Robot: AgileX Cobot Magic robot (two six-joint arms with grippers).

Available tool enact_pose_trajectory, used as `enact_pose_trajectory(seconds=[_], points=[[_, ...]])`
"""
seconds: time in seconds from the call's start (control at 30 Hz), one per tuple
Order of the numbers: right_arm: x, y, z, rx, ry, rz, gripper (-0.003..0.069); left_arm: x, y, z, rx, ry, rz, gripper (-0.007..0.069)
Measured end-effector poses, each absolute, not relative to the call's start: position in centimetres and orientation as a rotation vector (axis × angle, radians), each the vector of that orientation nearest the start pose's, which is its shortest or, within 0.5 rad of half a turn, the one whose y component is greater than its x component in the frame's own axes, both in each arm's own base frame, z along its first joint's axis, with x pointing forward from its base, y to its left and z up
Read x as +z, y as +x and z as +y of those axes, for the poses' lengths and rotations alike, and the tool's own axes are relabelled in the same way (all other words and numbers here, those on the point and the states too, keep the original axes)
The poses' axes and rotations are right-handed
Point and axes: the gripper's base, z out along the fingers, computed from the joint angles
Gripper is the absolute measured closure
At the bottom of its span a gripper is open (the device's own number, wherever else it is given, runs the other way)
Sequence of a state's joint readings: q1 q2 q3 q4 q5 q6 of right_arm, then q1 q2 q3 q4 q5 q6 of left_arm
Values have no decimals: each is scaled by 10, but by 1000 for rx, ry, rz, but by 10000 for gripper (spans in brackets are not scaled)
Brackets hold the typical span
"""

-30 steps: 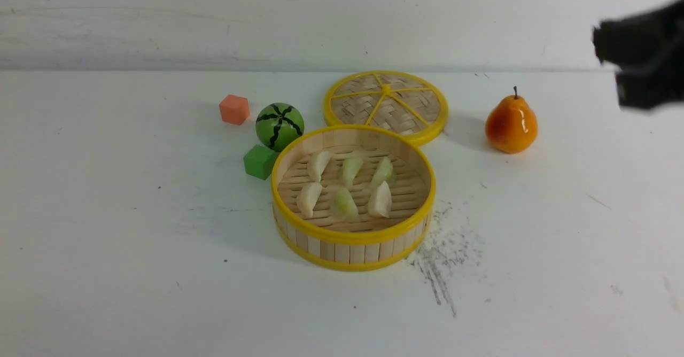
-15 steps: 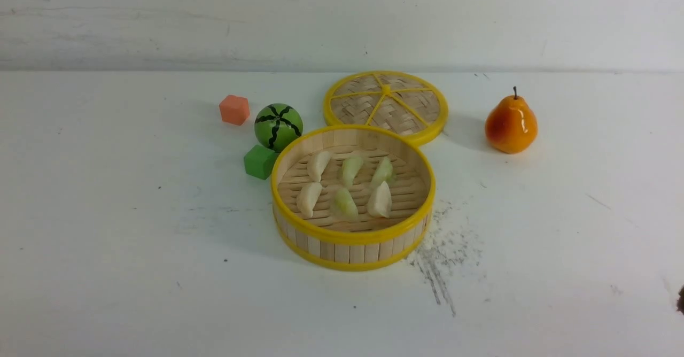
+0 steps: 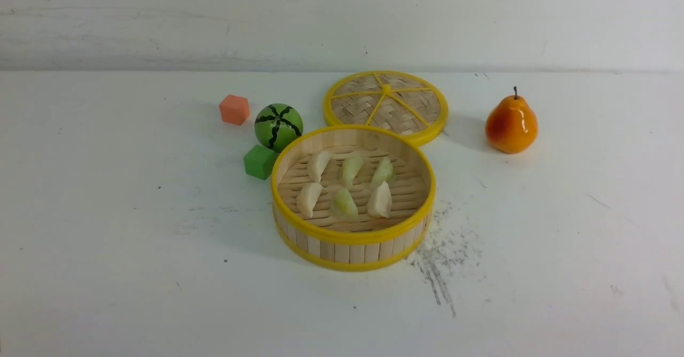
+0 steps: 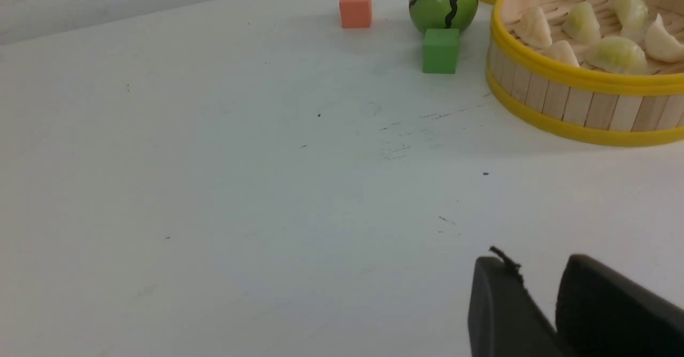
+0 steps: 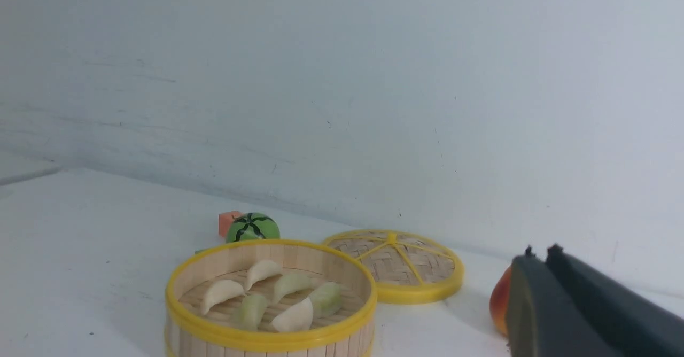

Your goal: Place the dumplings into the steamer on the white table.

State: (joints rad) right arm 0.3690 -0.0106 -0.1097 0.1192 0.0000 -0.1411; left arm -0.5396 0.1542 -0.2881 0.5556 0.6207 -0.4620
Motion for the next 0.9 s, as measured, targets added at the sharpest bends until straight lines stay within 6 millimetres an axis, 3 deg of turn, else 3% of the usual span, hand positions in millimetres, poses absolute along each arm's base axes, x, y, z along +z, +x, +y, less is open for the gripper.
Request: enact_pose_trajectory(seconds=[0.17, 0.33, 0.47, 0.73, 0.9], points=[[242, 47, 16, 196, -288, 1301, 629, 253, 56, -1, -71, 300, 1856, 458], [245, 44, 5, -19, -146, 1039, 629, 253, 56, -1, -71, 300, 1855, 458], [249, 41, 1, -76, -107, 978, 627, 253, 56, -1, -71, 300, 1856, 458], [229, 51, 4, -175, -210, 1215, 620, 253, 56, -1, -70, 300, 1857, 449], [206, 56, -2, -156, -97, 1485, 621, 253, 56, -1, -70, 300, 1857, 443]])
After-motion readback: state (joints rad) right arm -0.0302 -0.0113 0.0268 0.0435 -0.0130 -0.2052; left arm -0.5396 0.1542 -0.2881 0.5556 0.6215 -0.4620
